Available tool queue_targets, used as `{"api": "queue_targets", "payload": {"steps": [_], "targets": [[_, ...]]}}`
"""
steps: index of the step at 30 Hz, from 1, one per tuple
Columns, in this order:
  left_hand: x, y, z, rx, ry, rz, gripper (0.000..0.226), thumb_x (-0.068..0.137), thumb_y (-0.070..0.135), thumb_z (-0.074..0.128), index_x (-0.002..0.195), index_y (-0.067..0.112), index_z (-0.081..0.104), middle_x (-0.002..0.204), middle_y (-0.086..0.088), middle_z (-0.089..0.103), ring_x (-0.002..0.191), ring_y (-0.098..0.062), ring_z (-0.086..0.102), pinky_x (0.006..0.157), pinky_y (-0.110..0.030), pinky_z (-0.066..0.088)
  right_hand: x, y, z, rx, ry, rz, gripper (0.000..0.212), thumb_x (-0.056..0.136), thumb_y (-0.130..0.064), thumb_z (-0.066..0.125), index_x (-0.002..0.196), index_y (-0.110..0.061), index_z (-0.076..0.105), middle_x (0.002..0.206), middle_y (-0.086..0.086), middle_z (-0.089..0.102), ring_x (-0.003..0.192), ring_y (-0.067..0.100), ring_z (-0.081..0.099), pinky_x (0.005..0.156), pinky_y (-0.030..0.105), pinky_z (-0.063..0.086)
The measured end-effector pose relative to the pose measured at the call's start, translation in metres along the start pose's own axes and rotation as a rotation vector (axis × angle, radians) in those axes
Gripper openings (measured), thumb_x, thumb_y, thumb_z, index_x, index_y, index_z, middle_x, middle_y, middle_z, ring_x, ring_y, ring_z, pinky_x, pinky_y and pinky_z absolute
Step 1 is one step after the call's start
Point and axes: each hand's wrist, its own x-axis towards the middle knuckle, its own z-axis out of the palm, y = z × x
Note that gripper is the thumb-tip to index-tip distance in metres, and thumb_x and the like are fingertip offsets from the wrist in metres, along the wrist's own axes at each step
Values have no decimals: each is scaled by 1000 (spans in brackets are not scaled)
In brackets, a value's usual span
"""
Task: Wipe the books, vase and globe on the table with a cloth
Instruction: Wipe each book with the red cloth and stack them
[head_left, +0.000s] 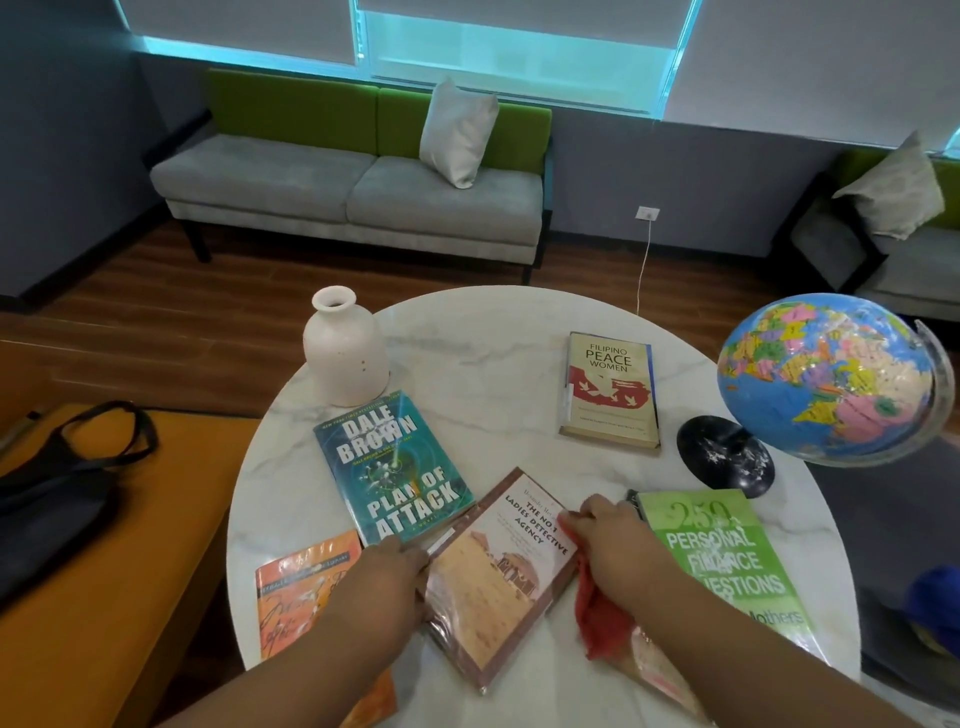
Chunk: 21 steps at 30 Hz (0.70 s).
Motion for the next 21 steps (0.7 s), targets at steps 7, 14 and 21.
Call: {"api": "queue_targets", "payload": {"steps": [7, 14, 21], "targets": [[1, -4, 3, -30, 30, 2, 28, 82, 24, 61, 109, 29, 63, 94, 4, 43, 92, -16, 50, 73, -25, 40, -16, -80, 12, -37, -117, -244, 60, 85, -9, 59, 141, -21, 38, 129, 6, 40, 117, 28, 40, 95, 41, 47], [-1, -4, 4, -22, 66, 0, 23, 86, 24, 54, 107, 29, 63, 89, 4, 40, 84, -14, 43, 68, -27, 35, 11, -51, -4, 52, -78, -121, 50, 94, -32, 51, 143, -32, 38, 130, 1, 41, 116, 22, 43, 100, 36, 42], [-4, -7, 5, -43, 62, -28, 27, 87, 22, 52, 110, 33, 61, 89, 5, 41, 96, -18, 52, 71, -27, 36, -21, -133, 17, 61, -180, -440, 39, 92, -26, 54, 130, -18, 51, 127, 5, 40, 117, 31, 38, 87, 45, 43]]}}
